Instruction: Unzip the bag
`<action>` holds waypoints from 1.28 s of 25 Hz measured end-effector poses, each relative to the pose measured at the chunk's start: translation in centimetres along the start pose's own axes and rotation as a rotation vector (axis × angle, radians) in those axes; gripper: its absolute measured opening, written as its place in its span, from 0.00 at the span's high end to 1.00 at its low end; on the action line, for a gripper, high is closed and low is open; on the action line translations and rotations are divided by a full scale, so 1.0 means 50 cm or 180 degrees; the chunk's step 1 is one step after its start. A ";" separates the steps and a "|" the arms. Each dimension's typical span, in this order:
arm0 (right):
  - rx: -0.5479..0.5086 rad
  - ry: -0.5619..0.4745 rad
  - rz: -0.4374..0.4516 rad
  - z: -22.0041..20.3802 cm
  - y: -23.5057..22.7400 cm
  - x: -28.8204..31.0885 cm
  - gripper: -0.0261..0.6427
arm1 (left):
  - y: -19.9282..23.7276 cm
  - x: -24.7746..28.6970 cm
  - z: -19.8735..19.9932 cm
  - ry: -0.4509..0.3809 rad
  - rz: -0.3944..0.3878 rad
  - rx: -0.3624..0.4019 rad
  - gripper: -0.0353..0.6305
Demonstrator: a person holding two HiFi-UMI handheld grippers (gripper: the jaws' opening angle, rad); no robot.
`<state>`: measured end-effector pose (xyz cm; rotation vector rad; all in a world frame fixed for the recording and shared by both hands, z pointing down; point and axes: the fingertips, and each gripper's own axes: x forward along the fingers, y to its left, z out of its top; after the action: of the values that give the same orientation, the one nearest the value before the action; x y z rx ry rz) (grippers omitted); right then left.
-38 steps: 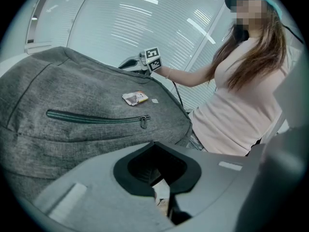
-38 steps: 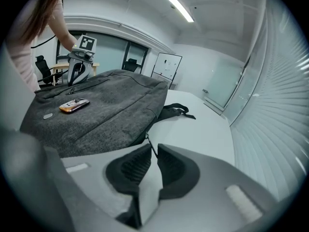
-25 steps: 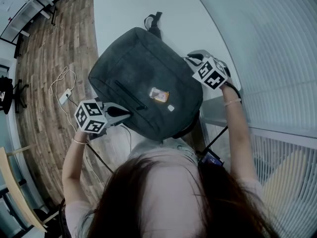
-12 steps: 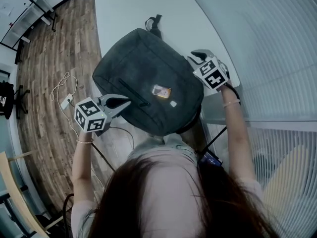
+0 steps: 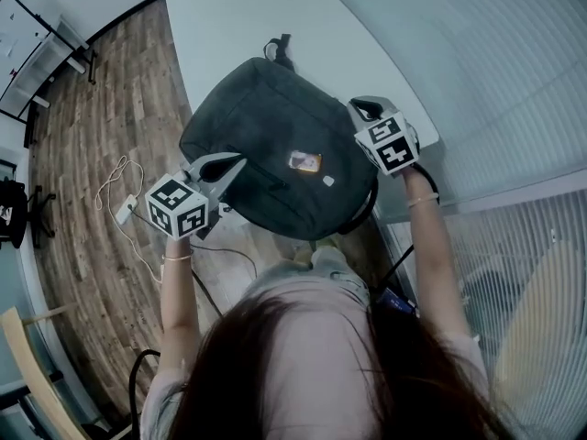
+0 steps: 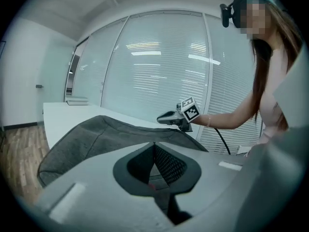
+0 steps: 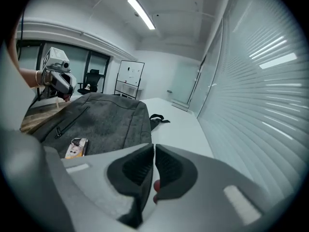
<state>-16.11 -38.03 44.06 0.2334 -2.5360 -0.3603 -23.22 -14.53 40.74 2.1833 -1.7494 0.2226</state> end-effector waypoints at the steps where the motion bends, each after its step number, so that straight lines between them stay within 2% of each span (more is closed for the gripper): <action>1: 0.0021 -0.0031 -0.0061 0.007 0.006 -0.009 0.95 | 0.002 -0.001 0.005 -0.0028 0.0039 0.0024 0.93; 6: 0.0195 -0.0322 -0.0419 0.047 0.018 -0.059 0.95 | 0.013 -0.007 0.031 -0.0197 0.0291 0.0038 0.93; 9: 0.0399 -0.0432 -0.0551 0.063 0.032 -0.094 0.95 | 0.011 -0.011 0.048 -0.0314 0.0367 0.0023 0.93; 13: 0.0490 -0.0534 -0.0704 0.085 0.060 -0.125 0.95 | 0.003 -0.011 0.061 -0.0363 0.0461 0.0111 0.93; 21: 0.0508 -0.0599 -0.0862 0.095 0.105 -0.156 0.96 | -0.010 -0.032 0.079 -0.0483 0.0764 0.0103 0.93; 25: 0.0602 -0.0698 -0.0931 0.104 0.116 -0.176 0.96 | -0.024 -0.036 0.092 -0.0520 0.0909 0.0179 0.93; 32: 0.0657 -0.0874 -0.1001 0.116 0.148 -0.228 0.96 | -0.070 -0.037 0.106 -0.0618 0.0915 0.0216 0.93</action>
<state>-10.53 -27.06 35.85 0.7110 -2.8111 -0.2630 -20.72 -14.04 34.65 2.0499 -2.1940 0.1433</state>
